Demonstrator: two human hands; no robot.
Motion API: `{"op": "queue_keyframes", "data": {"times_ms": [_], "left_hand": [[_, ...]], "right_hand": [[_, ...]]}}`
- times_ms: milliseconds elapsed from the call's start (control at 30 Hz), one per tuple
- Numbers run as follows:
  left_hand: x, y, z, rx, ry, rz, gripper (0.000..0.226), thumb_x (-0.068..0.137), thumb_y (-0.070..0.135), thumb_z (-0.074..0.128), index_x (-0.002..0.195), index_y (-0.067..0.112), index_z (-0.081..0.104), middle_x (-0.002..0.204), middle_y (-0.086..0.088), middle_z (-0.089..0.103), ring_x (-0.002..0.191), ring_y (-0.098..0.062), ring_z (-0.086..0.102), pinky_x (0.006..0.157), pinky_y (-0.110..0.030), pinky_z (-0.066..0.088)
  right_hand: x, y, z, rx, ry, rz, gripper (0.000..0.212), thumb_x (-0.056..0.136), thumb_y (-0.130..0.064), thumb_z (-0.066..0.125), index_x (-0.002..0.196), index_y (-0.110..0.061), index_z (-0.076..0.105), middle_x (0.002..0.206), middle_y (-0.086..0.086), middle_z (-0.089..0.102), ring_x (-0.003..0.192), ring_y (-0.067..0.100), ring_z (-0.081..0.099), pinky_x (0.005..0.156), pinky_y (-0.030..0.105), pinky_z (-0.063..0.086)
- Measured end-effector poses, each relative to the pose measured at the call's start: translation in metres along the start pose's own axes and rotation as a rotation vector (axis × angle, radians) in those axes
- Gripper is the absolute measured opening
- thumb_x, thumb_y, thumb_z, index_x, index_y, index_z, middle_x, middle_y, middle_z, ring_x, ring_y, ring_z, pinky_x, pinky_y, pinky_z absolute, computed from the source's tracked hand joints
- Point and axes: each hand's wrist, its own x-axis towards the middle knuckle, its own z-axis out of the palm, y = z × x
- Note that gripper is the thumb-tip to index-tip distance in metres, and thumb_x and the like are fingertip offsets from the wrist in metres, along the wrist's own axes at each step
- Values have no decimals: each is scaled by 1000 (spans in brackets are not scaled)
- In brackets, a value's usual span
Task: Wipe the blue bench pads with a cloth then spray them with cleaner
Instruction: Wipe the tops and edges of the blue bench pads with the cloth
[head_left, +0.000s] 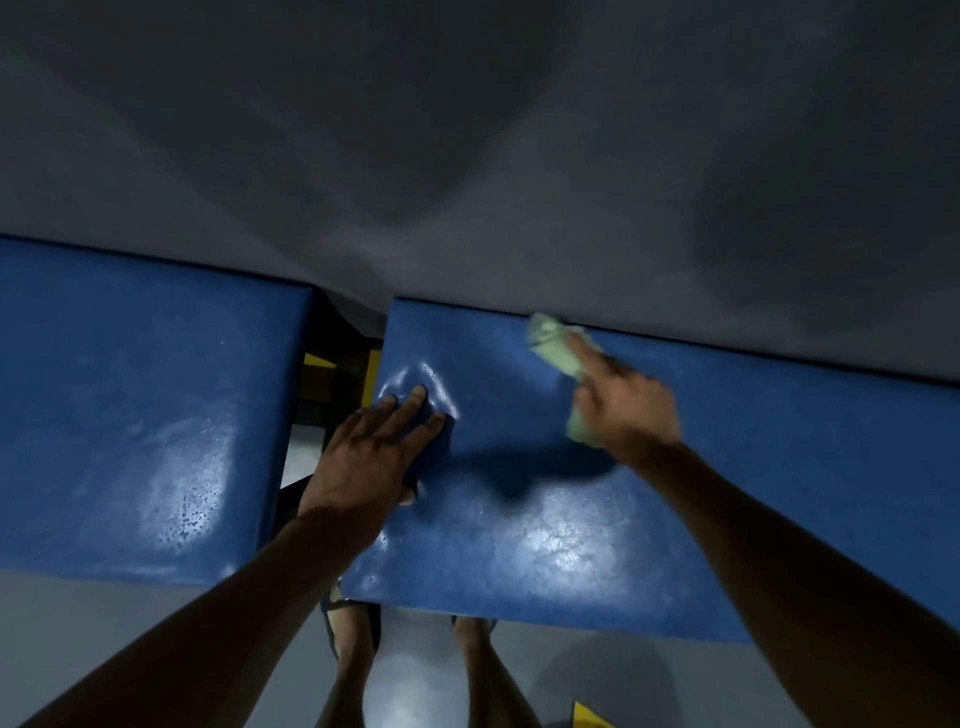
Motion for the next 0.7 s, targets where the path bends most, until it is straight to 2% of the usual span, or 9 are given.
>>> {"op": "queue_keyframes", "data": {"times_ms": [67, 133, 233, 300, 433, 533, 600, 633, 700], "left_hand": [[0, -3, 2, -24, 7, 10, 95, 92, 42, 61, 155, 39, -10, 163, 6, -22, 153, -22, -6, 123, -41, 1], [0, -7, 5, -45, 21, 28, 96, 91, 42, 62, 154, 40, -10, 163, 7, -22, 153, -22, -6, 123, -41, 2], [2, -14, 10, -64, 42, 62, 96, 90, 45, 62, 153, 41, -10, 163, 8, -20, 153, -22, -4, 124, -41, 6], [2, -17, 11, -61, 38, 89, 97, 90, 48, 61, 153, 41, -12, 163, 7, -21, 153, -22, -5, 124, -41, 5], [0, -25, 12, -100, 86, 138, 94, 87, 47, 65, 156, 39, 1, 164, 7, -15, 153, -21, 0, 121, -39, 5], [-8, -37, 16, -189, 193, 202, 87, 79, 41, 75, 153, 31, 30, 165, 2, 10, 149, -25, 24, 118, -43, 22], [-16, -48, 20, -260, 248, 197, 84, 77, 38, 77, 150, 28, 38, 163, 1, 23, 144, -26, 36, 115, -44, 31], [-20, -54, 21, -282, 254, 178, 83, 79, 37, 75, 151, 28, 35, 163, 4, 21, 145, -25, 35, 115, -43, 29], [-27, -63, 21, -308, 235, 152, 82, 85, 38, 70, 154, 31, 27, 164, 10, 14, 147, -21, 29, 116, -38, 24]], "right_hand": [[-12, 40, -8, 27, 55, 226, 69, 83, -45, 33, 146, -21, 50, 100, 26, 69, 79, 45, 68, 71, 48, 56], [-21, 49, -10, 54, 79, 468, 66, 86, -43, 33, 150, -27, 44, 98, 28, 68, 87, 47, 65, 78, 48, 52], [-14, 9, 7, 157, 149, 706, 56, 97, -36, 44, 153, -32, 39, 112, 28, 66, 102, 48, 62, 87, 48, 48], [-4, -37, 26, 225, 219, 761, 60, 94, -44, 42, 153, -31, 39, 117, 25, 67, 105, 46, 63, 88, 48, 48], [17, -140, 51, 206, 74, 558, 57, 102, -35, 45, 157, -29, 30, 114, 18, 69, 103, 39, 65, 87, 41, 48], [18, -161, 52, 35, -58, 133, 58, 101, -34, 39, 157, -28, 25, 111, 13, 70, 92, 36, 66, 78, 40, 50], [17, -137, 45, -74, -66, -143, 62, 94, -41, 31, 156, -32, 30, 118, 11, 69, 92, 35, 68, 74, 40, 53], [18, -119, 40, -109, -49, -185, 67, 89, -44, 26, 154, -34, 34, 120, 12, 69, 91, 36, 69, 72, 41, 54], [21, -86, 30, -97, 81, -50, 71, 82, -45, 22, 149, -35, 45, 113, 15, 71, 84, 40, 69, 70, 43, 55]]}}
